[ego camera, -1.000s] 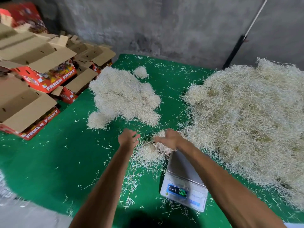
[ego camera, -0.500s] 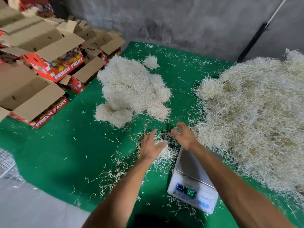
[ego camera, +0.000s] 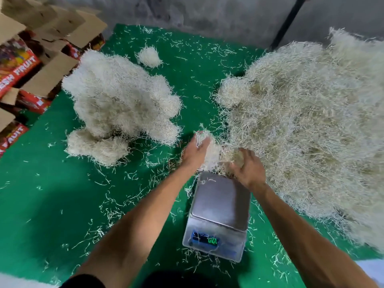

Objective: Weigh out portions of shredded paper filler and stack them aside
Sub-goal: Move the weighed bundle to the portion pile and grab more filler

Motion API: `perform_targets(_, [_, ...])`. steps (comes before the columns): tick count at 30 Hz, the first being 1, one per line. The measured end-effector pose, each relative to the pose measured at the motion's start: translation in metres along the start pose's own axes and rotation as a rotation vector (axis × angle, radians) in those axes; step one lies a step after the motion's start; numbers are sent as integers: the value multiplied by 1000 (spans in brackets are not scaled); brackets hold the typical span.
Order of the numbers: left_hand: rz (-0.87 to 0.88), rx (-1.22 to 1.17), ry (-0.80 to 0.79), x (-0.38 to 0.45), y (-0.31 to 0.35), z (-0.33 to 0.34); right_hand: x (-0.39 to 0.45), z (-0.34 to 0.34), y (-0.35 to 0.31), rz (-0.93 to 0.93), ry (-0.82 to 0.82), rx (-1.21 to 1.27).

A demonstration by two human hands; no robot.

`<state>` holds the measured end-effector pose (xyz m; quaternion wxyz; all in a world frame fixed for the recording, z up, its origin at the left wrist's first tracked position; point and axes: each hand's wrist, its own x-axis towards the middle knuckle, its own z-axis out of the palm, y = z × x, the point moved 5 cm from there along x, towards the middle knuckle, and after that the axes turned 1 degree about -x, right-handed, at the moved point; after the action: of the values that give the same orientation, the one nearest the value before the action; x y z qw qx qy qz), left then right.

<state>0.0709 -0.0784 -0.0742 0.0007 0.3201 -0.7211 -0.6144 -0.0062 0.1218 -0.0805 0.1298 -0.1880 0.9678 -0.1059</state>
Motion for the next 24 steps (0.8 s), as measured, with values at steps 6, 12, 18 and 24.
perform_targets(6, [-231, 309, -38, 31, -21, 42, 22, 37, 17, 153, -93, 342])
perform_targets(12, [-424, -200, -250, 40, -8, 75, 32, 42, -37, 126, -128, 905])
perform_targets(18, [-393, -264, -37, 52, 16, 17, 42, 4, -29, -32, 112, 938])
perform_targets(24, [-182, -533, -184, 39, 85, -19, 44, -2, -4, 41, 60, 634])
